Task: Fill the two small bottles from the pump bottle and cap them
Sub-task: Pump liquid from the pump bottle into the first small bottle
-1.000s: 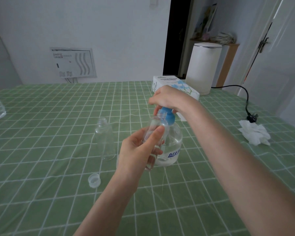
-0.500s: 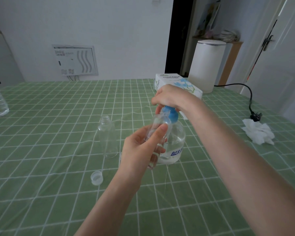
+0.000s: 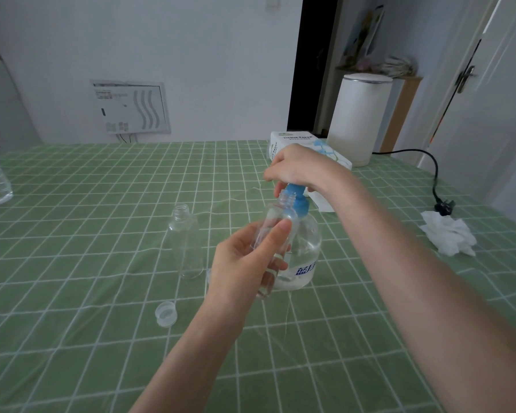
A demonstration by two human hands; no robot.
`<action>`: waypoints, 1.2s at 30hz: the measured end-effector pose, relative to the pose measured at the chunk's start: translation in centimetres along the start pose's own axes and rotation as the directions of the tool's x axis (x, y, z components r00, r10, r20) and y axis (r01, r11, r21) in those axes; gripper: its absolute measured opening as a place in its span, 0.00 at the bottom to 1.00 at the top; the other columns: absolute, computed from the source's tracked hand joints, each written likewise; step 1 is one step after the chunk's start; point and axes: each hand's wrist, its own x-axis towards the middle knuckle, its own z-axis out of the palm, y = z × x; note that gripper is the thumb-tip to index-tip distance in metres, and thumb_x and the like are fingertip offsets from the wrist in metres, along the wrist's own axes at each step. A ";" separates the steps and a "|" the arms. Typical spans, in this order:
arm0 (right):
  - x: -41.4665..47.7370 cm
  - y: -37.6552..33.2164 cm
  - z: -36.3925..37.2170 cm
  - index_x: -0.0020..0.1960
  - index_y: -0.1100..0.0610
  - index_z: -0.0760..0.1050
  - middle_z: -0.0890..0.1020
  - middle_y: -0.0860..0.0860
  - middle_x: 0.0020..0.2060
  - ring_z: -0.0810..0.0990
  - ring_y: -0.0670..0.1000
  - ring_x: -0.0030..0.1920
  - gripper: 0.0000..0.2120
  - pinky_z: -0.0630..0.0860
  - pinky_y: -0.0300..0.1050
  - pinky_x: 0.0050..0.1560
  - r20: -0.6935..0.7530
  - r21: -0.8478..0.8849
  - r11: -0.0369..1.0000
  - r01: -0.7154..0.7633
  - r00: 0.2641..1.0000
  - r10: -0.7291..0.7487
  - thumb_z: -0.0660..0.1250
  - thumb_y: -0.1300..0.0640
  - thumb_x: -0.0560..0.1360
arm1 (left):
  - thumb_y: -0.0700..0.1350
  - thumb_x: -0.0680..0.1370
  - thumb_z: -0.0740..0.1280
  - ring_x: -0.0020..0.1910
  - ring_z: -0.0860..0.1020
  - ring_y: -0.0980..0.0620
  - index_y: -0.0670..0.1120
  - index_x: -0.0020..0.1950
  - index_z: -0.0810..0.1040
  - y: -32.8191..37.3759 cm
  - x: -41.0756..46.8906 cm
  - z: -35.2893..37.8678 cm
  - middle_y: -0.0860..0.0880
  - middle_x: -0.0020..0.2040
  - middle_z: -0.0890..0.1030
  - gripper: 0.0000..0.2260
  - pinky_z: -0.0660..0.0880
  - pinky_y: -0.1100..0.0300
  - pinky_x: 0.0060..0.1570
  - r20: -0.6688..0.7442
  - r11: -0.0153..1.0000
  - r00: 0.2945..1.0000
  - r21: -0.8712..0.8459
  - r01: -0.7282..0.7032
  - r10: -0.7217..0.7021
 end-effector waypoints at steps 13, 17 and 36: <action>0.3 0.6 1.1 0.65 0.59 0.74 0.82 0.57 0.57 0.80 0.58 0.58 0.19 0.75 0.49 0.58 0.058 0.048 0.999 -0.024 0.998 0.021 0.65 0.55 0.76 | 0.59 0.64 0.70 0.26 0.77 0.59 0.49 0.43 0.83 -0.1 -0.2 -0.1 0.53 0.32 0.82 0.16 0.68 0.67 0.21 0.003 1.000 1.000 -0.008 0.022 -0.022; 0.3 0.5 1.0 0.67 0.59 0.73 0.82 0.57 0.58 0.80 0.57 0.58 0.20 0.75 0.49 0.59 0.053 0.036 0.999 -0.009 0.999 0.007 0.64 0.53 0.77 | 0.60 0.63 0.70 0.25 0.76 0.60 0.48 0.44 0.82 0.0 -0.2 -0.2 0.54 0.30 0.82 0.18 0.68 0.68 0.22 0.001 1.000 1.000 0.004 0.015 -0.015; 0.0 0.1 0.8 0.66 0.59 0.73 0.83 0.57 0.56 0.80 0.57 0.57 0.18 0.75 0.47 0.54 0.057 0.047 0.999 -0.022 0.998 0.019 0.64 0.55 0.77 | 0.62 0.61 0.69 0.28 0.78 0.59 0.52 0.44 0.84 -0.1 -0.2 -0.2 0.52 0.35 0.84 0.19 0.71 0.69 0.25 0.014 1.000 1.000 0.001 0.020 -0.020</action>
